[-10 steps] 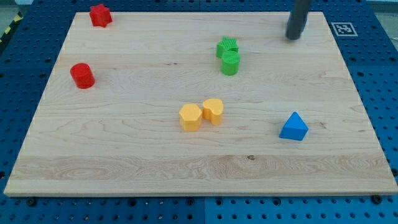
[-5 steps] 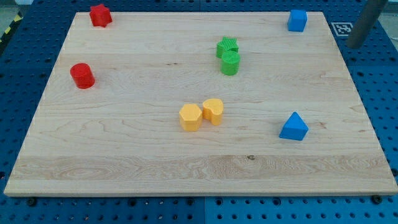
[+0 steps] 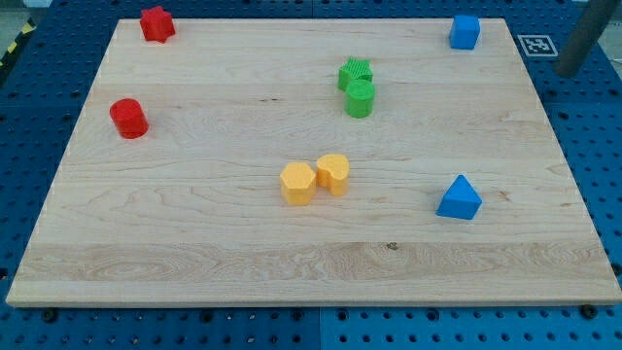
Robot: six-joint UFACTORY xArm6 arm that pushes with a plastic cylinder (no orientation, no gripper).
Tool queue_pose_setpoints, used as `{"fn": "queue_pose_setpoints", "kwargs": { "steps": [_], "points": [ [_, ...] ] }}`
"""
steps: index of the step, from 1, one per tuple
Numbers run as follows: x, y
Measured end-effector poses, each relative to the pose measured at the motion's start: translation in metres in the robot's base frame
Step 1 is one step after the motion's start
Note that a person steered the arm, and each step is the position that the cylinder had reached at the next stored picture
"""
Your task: Point your arm to the blue cube
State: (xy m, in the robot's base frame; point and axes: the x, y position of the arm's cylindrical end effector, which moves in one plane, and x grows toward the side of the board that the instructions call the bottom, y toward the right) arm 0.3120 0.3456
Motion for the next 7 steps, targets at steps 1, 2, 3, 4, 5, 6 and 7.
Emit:
{"fn": "queue_pose_setpoints", "kwargs": {
  "steps": [1, 2, 3, 4, 5, 6, 7],
  "points": [
    [0.0002, -0.0002],
    [-0.0009, 0.0],
    [-0.0009, 0.0],
    [-0.0001, -0.0003],
    [-0.0029, -0.0002],
    [-0.0051, 0.0],
    [-0.0054, -0.0001]
  ]
}}
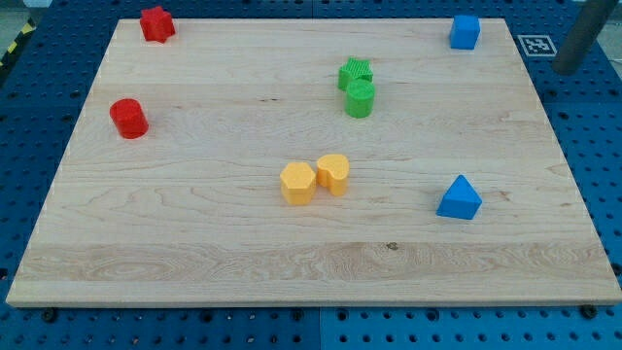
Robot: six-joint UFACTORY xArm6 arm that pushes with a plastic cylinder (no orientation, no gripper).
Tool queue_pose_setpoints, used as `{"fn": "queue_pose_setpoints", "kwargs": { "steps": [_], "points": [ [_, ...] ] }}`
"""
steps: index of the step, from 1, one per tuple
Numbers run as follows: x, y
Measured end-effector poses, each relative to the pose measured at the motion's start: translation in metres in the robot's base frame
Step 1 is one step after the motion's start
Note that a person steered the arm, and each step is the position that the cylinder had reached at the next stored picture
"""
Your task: Point your arm to the blue cube
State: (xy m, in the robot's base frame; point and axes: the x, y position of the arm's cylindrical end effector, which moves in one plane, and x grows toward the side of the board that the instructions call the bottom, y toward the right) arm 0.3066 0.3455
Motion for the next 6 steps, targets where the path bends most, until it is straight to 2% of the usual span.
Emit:
{"fn": "queue_pose_setpoints", "kwargs": {
  "steps": [1, 3, 4, 6],
  "points": [
    [-0.001, 0.0],
    [-0.081, -0.012],
    [-0.115, -0.064],
    [-0.111, -0.109]
  ]
}}
